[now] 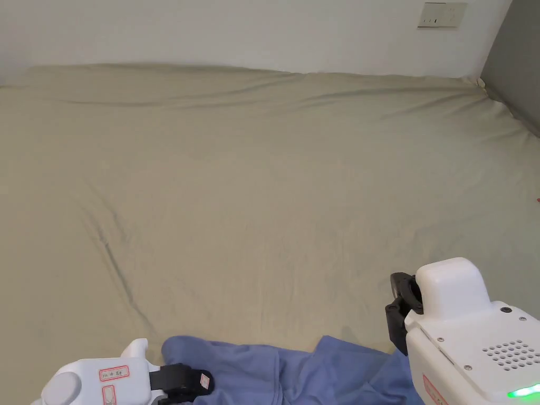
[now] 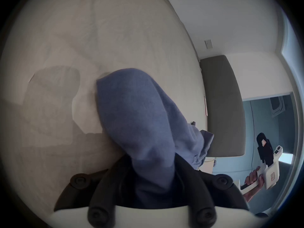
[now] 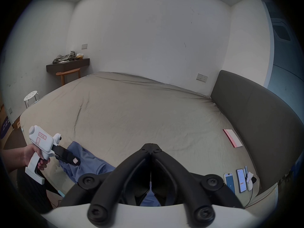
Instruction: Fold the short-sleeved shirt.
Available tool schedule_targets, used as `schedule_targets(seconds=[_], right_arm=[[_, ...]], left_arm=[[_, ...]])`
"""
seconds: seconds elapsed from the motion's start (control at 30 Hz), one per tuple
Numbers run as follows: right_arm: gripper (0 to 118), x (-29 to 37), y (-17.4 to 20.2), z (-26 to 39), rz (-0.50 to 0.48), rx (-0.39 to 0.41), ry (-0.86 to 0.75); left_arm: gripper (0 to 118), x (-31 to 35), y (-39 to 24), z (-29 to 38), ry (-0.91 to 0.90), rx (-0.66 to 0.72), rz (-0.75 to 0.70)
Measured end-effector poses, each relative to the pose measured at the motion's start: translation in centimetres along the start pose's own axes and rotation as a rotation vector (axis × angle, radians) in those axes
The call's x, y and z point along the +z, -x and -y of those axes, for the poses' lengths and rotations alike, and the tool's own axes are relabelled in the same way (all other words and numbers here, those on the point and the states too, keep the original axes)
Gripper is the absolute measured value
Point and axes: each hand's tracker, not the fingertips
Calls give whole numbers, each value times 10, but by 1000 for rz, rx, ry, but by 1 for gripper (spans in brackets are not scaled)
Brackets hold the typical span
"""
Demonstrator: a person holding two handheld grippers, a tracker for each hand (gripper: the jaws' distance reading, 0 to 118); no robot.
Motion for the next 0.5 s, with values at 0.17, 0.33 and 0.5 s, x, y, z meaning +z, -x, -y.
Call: schedule_targets(seconds=[0.17,0.33,0.5], right_arm=[[2,2,1,-1,-1,4,-2],[3,2,3,-1,1,7,-4],[3,2,7,-3,-1,19,-5]], left_arm=[[16,17,-33,4,-62,-278,-280],[16,39,-53,14,-115,-421,-384],[16,82,-56,4,-228,-509,-535]])
